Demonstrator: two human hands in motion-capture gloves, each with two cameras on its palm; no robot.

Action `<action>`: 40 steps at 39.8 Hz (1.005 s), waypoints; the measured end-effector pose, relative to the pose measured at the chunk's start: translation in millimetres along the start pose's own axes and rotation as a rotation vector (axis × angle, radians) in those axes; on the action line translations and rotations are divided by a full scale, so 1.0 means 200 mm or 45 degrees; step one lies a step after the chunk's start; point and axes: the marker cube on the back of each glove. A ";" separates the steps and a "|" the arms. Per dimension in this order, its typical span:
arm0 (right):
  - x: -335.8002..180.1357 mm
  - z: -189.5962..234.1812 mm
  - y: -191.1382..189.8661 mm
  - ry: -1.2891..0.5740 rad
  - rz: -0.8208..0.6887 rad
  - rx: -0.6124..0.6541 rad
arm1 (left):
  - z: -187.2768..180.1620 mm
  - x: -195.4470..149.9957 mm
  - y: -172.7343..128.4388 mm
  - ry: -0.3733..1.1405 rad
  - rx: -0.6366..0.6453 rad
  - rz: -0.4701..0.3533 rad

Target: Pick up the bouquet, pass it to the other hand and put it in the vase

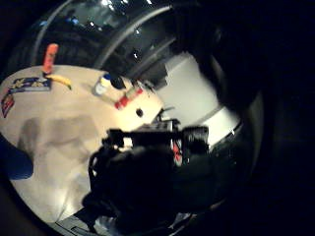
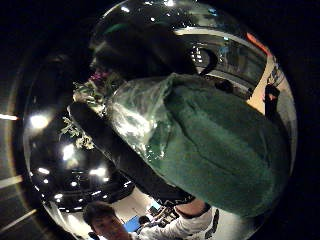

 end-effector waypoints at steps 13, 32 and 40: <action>0.07 0.08 0.09 0.020 0.111 -0.198 | -0.05 0.03 0.02 -0.128 0.200 -0.006; 0.17 -0.11 0.04 0.198 -0.037 -0.336 | -0.58 0.48 -0.39 -0.388 0.477 0.199; 0.21 -0.18 0.02 0.310 0.203 -0.362 | -0.74 0.49 -0.49 -0.532 0.595 0.181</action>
